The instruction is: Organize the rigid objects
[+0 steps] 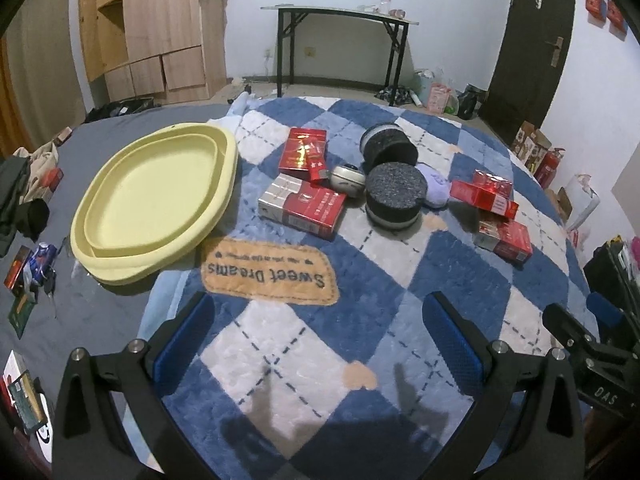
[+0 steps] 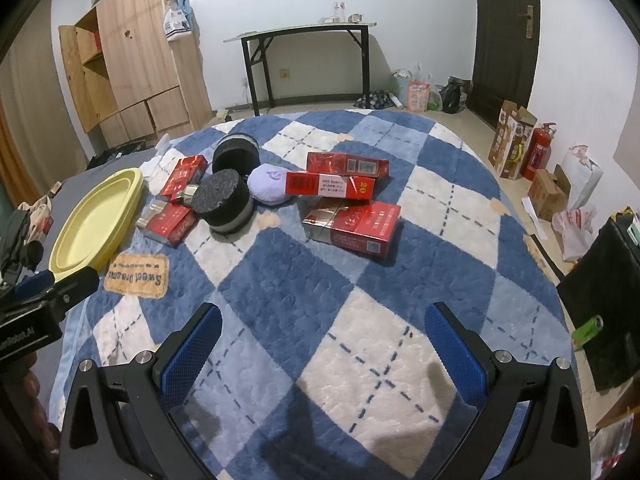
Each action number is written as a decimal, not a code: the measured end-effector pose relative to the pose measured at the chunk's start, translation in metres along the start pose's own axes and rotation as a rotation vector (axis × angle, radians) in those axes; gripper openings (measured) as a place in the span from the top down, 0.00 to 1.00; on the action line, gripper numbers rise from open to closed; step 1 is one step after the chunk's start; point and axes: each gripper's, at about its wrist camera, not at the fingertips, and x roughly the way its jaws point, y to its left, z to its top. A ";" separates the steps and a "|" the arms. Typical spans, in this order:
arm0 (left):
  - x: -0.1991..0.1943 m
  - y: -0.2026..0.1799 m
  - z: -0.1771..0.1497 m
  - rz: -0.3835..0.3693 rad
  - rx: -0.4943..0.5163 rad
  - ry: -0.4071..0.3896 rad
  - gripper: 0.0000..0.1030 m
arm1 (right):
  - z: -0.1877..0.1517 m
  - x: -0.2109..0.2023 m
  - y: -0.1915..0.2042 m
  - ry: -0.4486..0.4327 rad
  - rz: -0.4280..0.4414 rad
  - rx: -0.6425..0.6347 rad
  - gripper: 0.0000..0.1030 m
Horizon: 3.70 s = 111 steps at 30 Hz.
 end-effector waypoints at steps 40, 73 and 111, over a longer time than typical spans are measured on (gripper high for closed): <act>0.156 0.014 0.070 -0.072 0.277 0.135 0.00 | 0.048 0.141 -0.023 0.075 -0.059 0.218 0.00; 0.080 0.022 0.055 0.005 0.205 0.038 0.12 | 0.028 0.118 -0.021 0.144 -0.076 0.089 0.59; 0.068 0.040 0.058 -0.038 0.044 0.035 0.12 | 0.033 0.163 -0.045 0.018 -0.106 0.102 0.00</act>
